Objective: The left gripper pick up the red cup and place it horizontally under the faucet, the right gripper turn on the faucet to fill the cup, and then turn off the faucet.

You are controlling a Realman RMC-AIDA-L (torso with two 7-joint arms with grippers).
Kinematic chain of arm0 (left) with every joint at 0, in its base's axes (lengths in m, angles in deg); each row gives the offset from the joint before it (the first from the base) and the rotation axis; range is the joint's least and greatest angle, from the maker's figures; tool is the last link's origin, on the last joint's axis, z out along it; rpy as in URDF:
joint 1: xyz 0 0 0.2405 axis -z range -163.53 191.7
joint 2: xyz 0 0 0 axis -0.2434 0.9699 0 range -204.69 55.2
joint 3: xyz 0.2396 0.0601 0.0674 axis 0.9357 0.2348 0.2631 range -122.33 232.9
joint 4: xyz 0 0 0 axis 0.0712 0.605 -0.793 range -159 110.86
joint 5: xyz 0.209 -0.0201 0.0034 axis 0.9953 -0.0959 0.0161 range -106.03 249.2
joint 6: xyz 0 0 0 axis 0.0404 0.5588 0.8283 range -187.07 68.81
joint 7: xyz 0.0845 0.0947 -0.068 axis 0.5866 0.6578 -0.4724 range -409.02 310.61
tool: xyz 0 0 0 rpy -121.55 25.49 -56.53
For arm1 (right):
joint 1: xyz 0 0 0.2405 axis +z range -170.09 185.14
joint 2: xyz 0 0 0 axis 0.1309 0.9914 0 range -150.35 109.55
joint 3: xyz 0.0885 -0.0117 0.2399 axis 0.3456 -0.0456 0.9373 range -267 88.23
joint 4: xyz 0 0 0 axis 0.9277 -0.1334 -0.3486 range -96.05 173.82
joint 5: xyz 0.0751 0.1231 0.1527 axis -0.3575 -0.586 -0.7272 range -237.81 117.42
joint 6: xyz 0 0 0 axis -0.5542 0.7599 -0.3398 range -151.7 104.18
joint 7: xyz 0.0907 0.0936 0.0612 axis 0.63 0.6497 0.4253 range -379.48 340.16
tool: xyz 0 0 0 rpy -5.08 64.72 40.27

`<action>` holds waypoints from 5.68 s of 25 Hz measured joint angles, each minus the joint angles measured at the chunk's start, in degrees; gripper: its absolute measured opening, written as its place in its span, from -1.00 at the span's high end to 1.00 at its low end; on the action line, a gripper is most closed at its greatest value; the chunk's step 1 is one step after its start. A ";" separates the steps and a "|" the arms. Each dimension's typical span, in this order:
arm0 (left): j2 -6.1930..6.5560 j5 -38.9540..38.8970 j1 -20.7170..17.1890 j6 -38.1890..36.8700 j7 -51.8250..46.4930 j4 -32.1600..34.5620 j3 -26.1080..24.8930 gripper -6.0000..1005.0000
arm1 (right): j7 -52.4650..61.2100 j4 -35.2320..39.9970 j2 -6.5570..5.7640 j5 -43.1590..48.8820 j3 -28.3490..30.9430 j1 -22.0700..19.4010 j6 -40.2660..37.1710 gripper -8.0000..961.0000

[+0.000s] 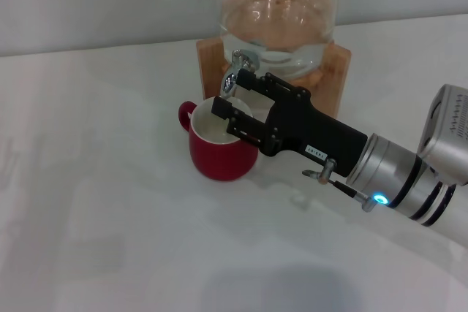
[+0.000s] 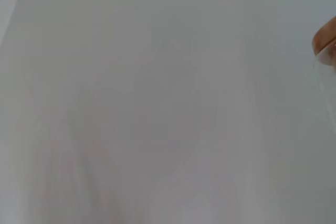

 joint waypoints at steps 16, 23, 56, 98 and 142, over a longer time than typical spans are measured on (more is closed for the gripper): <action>0.08 -0.16 0.24 -0.04 0.01 -0.94 0.00 -0.76 | 0.00 1.77 -0.46 -0.62 0.60 -3.45 -2.85 -0.38; 0.09 -0.32 0.34 -0.04 0.10 -1.33 -0.16 -0.76 | -0.21 3.17 -0.46 -0.39 0.61 -6.90 -6.08 -0.38; -0.18 0.09 1.45 0.02 -0.12 -1.89 0.80 -0.76 | -0.04 -3.54 0.08 6.65 4.29 0.80 1.36 -0.38; -0.17 0.09 2.11 -0.03 -0.12 -1.95 1.42 -0.76 | -0.45 -3.15 -0.01 6.16 6.58 -0.58 3.78 -0.37; -0.09 0.18 2.29 -0.03 -0.12 -1.91 1.64 -0.76 | -0.54 -3.47 0.00 6.59 8.81 -1.31 4.61 -0.37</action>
